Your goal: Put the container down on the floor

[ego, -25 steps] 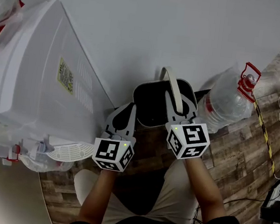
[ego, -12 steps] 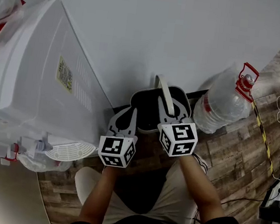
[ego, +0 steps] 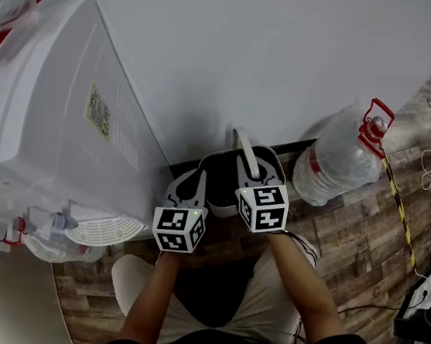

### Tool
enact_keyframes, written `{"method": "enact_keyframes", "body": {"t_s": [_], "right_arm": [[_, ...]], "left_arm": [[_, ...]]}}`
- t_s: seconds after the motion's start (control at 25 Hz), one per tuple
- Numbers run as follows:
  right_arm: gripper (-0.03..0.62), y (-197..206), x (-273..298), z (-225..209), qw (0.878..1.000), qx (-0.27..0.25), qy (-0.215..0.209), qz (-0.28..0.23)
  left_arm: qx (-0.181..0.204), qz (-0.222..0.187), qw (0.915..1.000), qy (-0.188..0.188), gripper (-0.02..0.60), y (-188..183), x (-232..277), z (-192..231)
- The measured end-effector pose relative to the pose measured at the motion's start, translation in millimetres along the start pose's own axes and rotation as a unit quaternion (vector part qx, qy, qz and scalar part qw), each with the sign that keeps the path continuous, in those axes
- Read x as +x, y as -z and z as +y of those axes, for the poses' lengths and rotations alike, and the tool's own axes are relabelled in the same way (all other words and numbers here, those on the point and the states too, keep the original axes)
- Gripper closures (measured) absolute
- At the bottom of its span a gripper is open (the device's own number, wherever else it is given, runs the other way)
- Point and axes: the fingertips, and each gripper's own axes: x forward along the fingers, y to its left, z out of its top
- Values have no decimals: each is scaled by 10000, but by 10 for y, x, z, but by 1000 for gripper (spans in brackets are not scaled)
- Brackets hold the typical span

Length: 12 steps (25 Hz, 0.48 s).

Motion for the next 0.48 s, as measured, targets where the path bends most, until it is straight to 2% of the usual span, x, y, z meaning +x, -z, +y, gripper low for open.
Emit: {"method": "enact_keyframes", "body": {"t_s": [0.32, 0.48], "right_arm": [[566, 235, 112, -6, 9980, 435, -147, 437], [566, 366, 169, -26, 9962, 486, -173, 701]], "left_arm": [[-88, 169, 9998, -2, 565, 171, 46, 5], [-122, 235, 9996, -18, 565, 229, 60, 33]]}}
